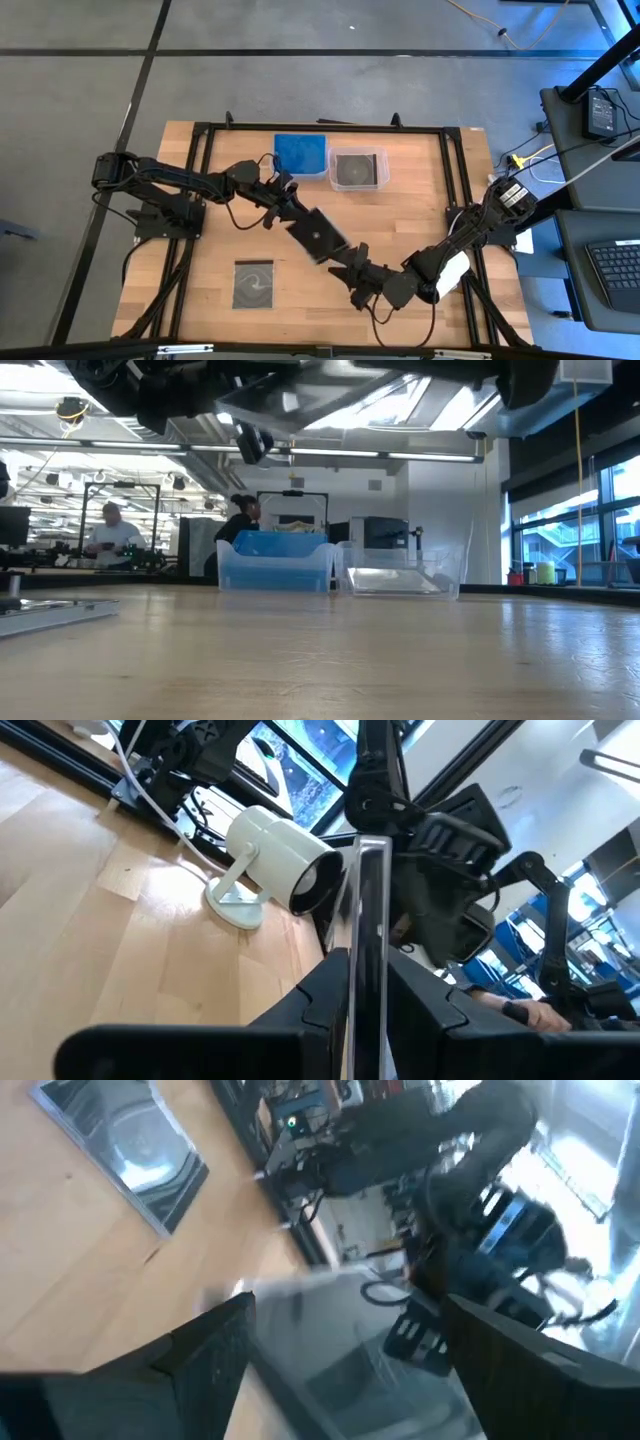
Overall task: Pick & place jewel cases by type
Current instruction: Put the right black CD case into the transparent bin
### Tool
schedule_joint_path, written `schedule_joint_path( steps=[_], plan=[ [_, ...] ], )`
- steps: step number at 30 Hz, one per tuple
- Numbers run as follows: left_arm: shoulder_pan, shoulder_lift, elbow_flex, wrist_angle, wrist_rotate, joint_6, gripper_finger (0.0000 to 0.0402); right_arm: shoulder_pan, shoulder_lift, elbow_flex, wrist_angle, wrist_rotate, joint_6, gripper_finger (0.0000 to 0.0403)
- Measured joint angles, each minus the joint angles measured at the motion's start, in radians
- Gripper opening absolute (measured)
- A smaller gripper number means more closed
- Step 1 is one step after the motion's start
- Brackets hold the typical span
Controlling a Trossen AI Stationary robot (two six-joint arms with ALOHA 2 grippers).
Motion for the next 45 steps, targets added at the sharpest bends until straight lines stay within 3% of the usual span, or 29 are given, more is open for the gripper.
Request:
schedule_joint_path(
  steps=[9, 13, 16, 19, 22, 26, 29, 37, 42, 45],
  plan=[
    [0.000, 0.000, 0.000, 0.003, 0.001, 0.022, 0.0044, 0.000, -0.001, 0.000, 0.059, 0.160, 0.237, 0.0318],
    [0.000, 0.000, 0.000, 0.002, 0.001, 0.031, 0.0035, 0.003, -0.001, 0.000, -0.007, 0.332, 0.342, 0.0318],
    [0.000, 0.000, 0.000, 0.001, 0.000, 0.039, 0.0040, 0.018, -0.002, -0.001, -0.069, 0.439, 0.521, 0.0318],
    [0.000, 0.000, 0.000, -0.001, -0.015, 0.046, 0.0048, 0.036, -0.032, -0.038, -0.166, 0.379, 0.810, 0.0318],
    [0.001, 0.000, 0.000, -0.004, -0.038, 0.069, 0.0045, 0.039, -0.089, -0.098, -0.289, 0.255, 1.135, 0.0318],
    [0.006, 0.000, 0.000, 0.004, -0.042, 0.091, 0.0036, 0.010, -0.128, -0.178, -0.261, 0.050, 1.341, 0.0318],
    [0.007, 0.000, -0.001, 0.026, -0.047, 0.103, 0.0038, -0.024, -0.129, -0.213, -0.209, -0.015, 1.381, 0.0318],
    [0.016, -0.001, -0.001, 0.050, -0.109, 0.175, 0.0040, -0.083, -0.129, -0.232, -0.118, 0.104, 1.165, 0.0318],
    [0.038, -0.001, -0.001, 0.158, -0.112, 0.207, 0.0038, -0.090, -0.129, -0.231, -0.101, 0.188, 1.061, 0.0318],
    [0.057, -0.001, -0.001, 0.196, -0.110, 0.232, 0.0045, -0.097, -0.140, -0.232, -0.111, 0.130, 1.086, 0.0318]
  ],
)
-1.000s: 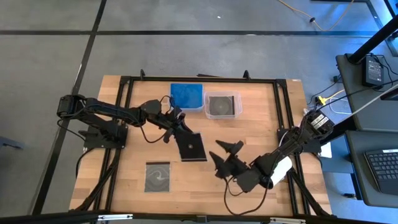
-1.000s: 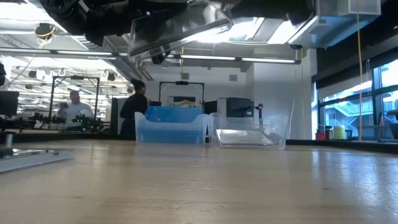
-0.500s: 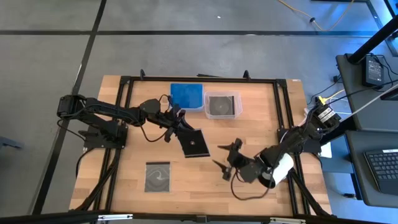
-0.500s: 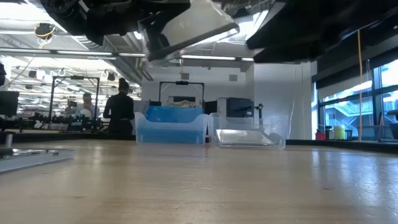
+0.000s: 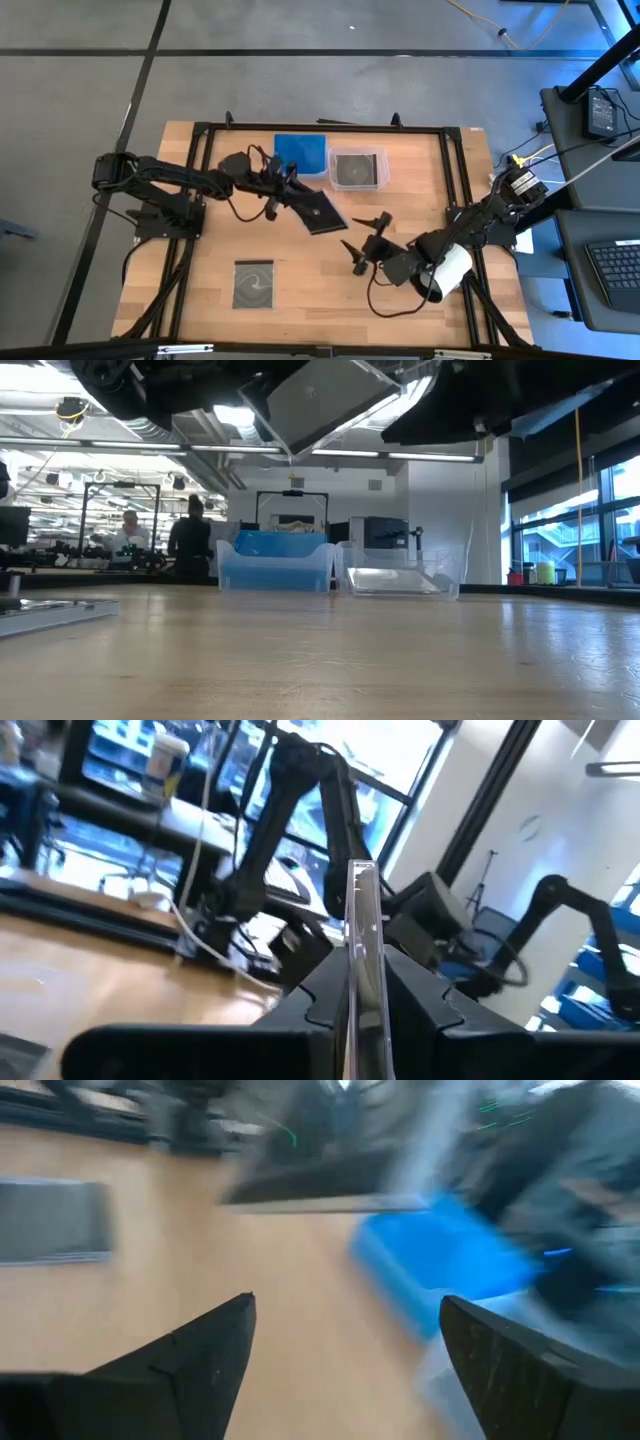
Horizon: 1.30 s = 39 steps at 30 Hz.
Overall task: Pick & place jewel cases by type
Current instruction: Put the right black CD case into the transparent bin
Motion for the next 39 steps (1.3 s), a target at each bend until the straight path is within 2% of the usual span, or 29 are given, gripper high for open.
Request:
schedule_joint_path(
  steps=[4, 10, 12, 15, 19, 22, 26, 32, 39],
  plan=[
    [0.017, 0.000, 0.000, 0.020, -0.007, 0.052, 0.0042, -0.080, -0.030, 0.001, 0.009, -0.294, 0.061, 0.0313],
    [0.020, 0.000, 0.000, 0.105, 0.008, 0.129, 0.0039, -0.194, -0.033, -0.031, 0.066, -0.472, 0.053, 0.0295],
    [0.020, 0.000, 0.000, 0.129, 0.017, 0.132, 0.0044, -0.220, -0.048, -0.083, 0.172, -0.530, 0.021, 0.0287],
    [0.020, 0.000, 0.000, 0.132, 0.017, 0.152, 0.0045, -0.251, -0.104, -0.212, 0.436, -0.601, -0.049, 0.0274],
    [0.020, 0.000, 0.000, 0.145, 0.017, 0.184, 0.0038, -0.282, -0.136, -0.385, 0.803, -0.621, -0.110, 0.0265],
    [0.020, 0.001, 0.000, 0.177, 0.017, 0.187, 0.0038, -0.306, -0.120, -0.425, 0.916, -0.652, -0.101, 0.0265],
    [0.020, 0.001, 0.001, 0.181, 0.017, 0.200, 0.0046, -0.332, -0.091, -0.376, 0.913, -0.664, -0.077, 0.0266],
    [0.020, 0.000, 0.001, 0.183, 0.010, 0.209, 0.0037, -0.334, -0.054, -0.293, 0.857, -0.674, -0.201, 0.0267],
    [0.020, 0.000, 0.001, 0.183, 0.010, 0.210, 0.0046, -0.328, -0.052, -0.284, 0.857, -0.697, -0.172, 0.0263]
  ],
)
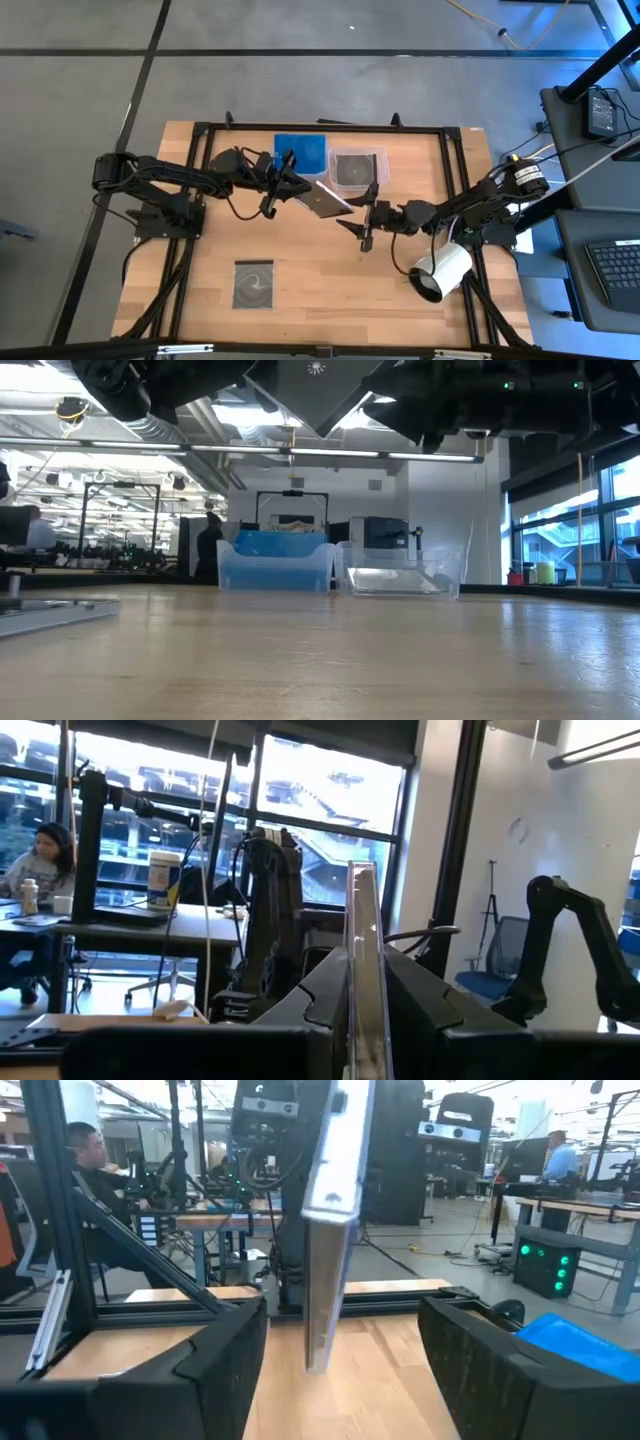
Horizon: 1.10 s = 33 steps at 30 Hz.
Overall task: Pick & place jewel cases by type
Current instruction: Put the right black CD case into the transparent bin
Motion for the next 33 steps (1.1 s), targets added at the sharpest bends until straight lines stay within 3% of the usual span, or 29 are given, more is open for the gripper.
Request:
schedule_joint_path(
  steps=[5, 19, 33],
  plan=[
    [0.000, 0.000, 0.000, 0.000, 0.001, 0.000, 0.0039, -0.001, 0.000, 0.000, 0.025, -0.001, 0.022, 0.0228],
    [0.001, 0.000, 0.000, -0.001, 0.006, 0.003, 0.0045, 0.000, 0.000, 0.000, 0.022, -0.004, 0.018, 0.0043],
    [0.001, 0.000, 0.000, -0.018, 0.044, -0.023, 0.0076, 0.000, 0.000, 0.000, 0.016, 0.027, -0.004, 0.0041]
  ],
)
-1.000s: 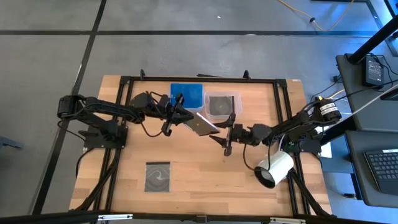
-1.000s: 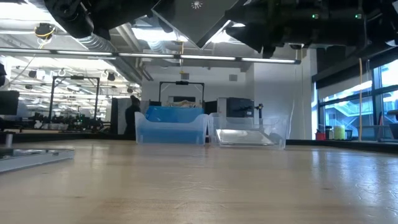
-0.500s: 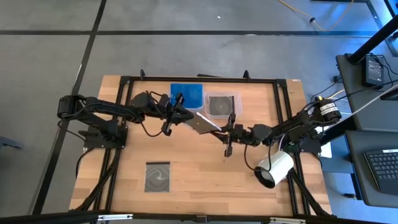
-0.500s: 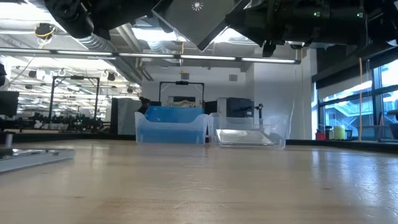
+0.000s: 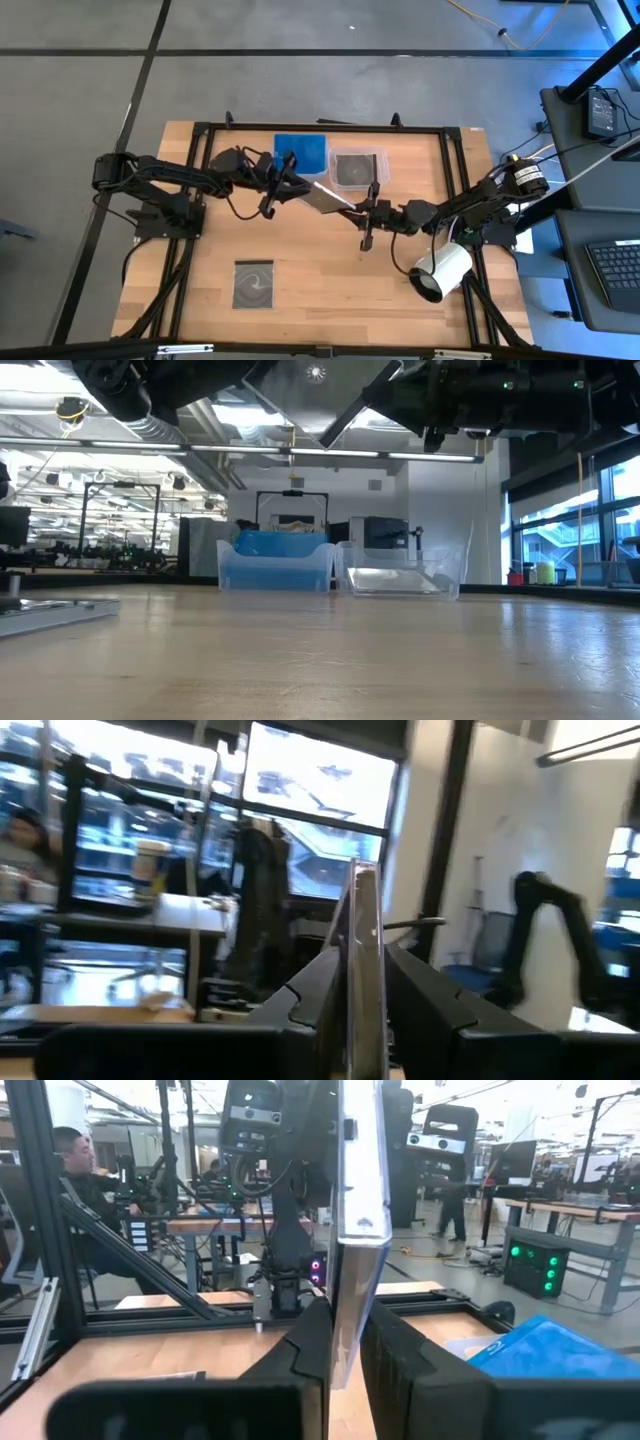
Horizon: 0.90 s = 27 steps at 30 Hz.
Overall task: Pick & place jewel cases by type
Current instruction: Put the right black CD case into the transparent bin
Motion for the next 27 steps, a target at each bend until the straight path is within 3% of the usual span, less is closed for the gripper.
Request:
schedule_joint_path(
  steps=[12, 19, 24, 27],
  plan=[
    [0.080, -0.029, 0.001, -0.009, 0.260, -0.094, 0.0181, 0.000, -0.004, 0.000, 0.006, 0.030, -0.008, 0.0041],
    [0.145, -0.035, 0.001, -0.090, 0.264, -0.093, 0.0188, -0.001, -0.004, -0.002, 0.002, 0.048, -0.006, 0.0041],
    [0.222, -0.054, 0.001, -0.122, 0.380, -0.116, 0.0186, -0.001, -0.006, -0.002, -0.001, 0.087, -0.007, 0.0041],
    [0.257, -0.083, 0.000, -0.134, 0.390, -0.117, 0.0185, -0.001, -0.006, -0.002, -0.019, 0.102, -0.006, 0.0041]
  ],
)
